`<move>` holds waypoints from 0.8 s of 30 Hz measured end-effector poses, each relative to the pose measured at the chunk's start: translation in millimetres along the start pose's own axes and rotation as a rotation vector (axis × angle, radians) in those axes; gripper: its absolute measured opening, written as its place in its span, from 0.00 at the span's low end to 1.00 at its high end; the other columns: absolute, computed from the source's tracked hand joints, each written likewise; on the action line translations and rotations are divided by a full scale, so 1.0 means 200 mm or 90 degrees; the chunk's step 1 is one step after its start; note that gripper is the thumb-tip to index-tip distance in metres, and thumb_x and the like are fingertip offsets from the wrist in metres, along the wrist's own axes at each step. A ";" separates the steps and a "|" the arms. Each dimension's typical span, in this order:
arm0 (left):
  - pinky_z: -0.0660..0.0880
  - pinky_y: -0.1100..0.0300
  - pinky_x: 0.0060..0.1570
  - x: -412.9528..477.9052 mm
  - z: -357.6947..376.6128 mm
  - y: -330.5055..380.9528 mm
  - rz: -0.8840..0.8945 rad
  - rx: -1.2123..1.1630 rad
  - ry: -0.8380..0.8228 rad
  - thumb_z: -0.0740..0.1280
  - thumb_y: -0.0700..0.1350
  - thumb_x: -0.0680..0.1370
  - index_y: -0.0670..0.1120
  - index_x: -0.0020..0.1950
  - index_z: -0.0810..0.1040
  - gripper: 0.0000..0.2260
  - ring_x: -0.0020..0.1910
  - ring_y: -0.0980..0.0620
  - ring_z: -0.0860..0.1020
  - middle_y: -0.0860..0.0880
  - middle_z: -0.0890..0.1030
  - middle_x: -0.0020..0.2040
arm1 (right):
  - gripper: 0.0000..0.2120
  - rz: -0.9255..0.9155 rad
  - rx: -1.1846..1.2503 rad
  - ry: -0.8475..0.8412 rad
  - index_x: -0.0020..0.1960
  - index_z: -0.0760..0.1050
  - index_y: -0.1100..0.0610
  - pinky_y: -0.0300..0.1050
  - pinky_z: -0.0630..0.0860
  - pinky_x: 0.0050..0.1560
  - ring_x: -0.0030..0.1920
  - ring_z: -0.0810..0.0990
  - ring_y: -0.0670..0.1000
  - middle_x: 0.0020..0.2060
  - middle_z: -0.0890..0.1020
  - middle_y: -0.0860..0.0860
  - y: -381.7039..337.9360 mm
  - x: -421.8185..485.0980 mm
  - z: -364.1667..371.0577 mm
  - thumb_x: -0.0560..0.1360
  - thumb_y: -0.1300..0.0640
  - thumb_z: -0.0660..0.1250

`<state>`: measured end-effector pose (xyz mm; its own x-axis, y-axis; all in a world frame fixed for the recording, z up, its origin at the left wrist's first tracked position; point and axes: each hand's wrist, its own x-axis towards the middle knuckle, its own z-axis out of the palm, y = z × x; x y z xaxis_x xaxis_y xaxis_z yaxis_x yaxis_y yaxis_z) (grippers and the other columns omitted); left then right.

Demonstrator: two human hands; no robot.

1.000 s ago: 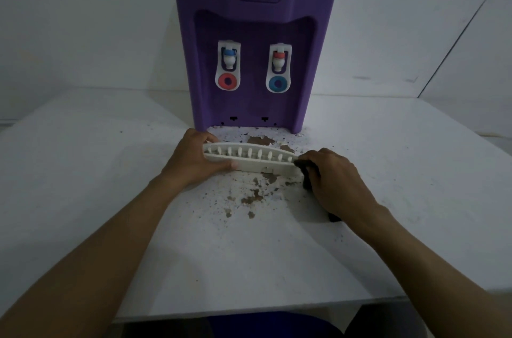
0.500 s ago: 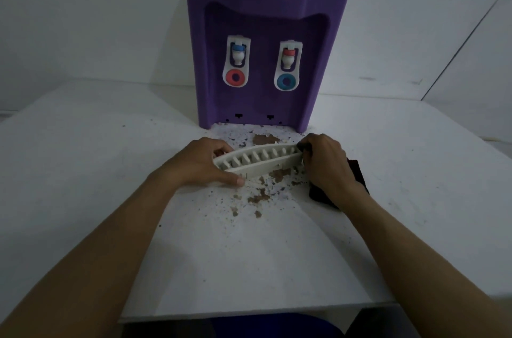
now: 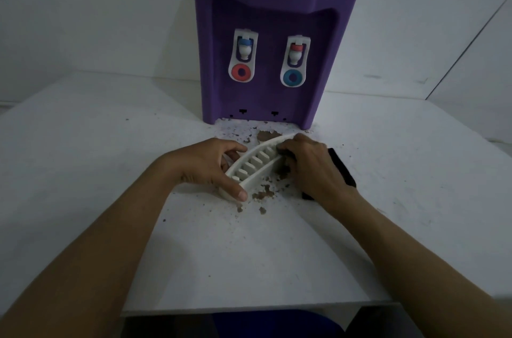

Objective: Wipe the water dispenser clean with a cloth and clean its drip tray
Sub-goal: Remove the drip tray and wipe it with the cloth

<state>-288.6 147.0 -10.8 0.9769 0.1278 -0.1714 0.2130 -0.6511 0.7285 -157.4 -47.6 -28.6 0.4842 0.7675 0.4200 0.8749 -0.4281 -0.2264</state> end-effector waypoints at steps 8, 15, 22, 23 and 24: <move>0.77 0.60 0.53 -0.01 0.02 0.04 0.010 0.019 0.000 0.83 0.55 0.58 0.55 0.71 0.69 0.44 0.53 0.58 0.77 0.58 0.76 0.58 | 0.11 -0.153 0.047 0.003 0.55 0.81 0.59 0.49 0.78 0.53 0.48 0.82 0.55 0.51 0.83 0.56 -0.14 -0.07 -0.01 0.73 0.65 0.68; 0.76 0.64 0.47 -0.01 0.03 0.04 0.023 -0.009 0.006 0.84 0.51 0.58 0.56 0.67 0.71 0.40 0.49 0.58 0.78 0.57 0.77 0.57 | 0.13 -0.241 0.086 -0.066 0.58 0.81 0.56 0.28 0.67 0.58 0.53 0.80 0.49 0.54 0.82 0.51 -0.14 -0.09 -0.05 0.74 0.63 0.69; 0.75 0.65 0.47 -0.01 0.03 0.05 0.019 0.000 0.000 0.84 0.51 0.58 0.56 0.67 0.71 0.40 0.49 0.58 0.78 0.58 0.77 0.58 | 0.14 -0.281 0.198 -0.153 0.60 0.79 0.54 0.36 0.71 0.62 0.58 0.77 0.46 0.58 0.80 0.50 -0.13 -0.09 -0.07 0.76 0.62 0.67; 0.76 0.64 0.47 -0.01 0.02 0.05 0.014 0.009 -0.003 0.83 0.53 0.58 0.56 0.67 0.71 0.41 0.48 0.58 0.78 0.58 0.76 0.58 | 0.13 -0.247 0.199 -0.149 0.60 0.78 0.53 0.37 0.72 0.61 0.58 0.77 0.46 0.58 0.80 0.50 -0.10 -0.09 -0.08 0.76 0.62 0.66; 0.77 0.63 0.47 -0.01 0.02 0.05 0.007 0.018 -0.005 0.83 0.55 0.58 0.57 0.68 0.70 0.41 0.48 0.58 0.78 0.58 0.76 0.58 | 0.13 -0.198 0.187 -0.125 0.59 0.78 0.53 0.37 0.74 0.59 0.56 0.78 0.46 0.57 0.80 0.50 -0.07 -0.08 -0.10 0.76 0.62 0.66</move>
<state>-289.5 137.8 -6.1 0.9789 0.1155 -0.1686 0.2019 -0.6736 0.7110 -178.4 -63.5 -15.2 0.1655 0.9257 0.3401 0.9300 -0.0316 -0.3663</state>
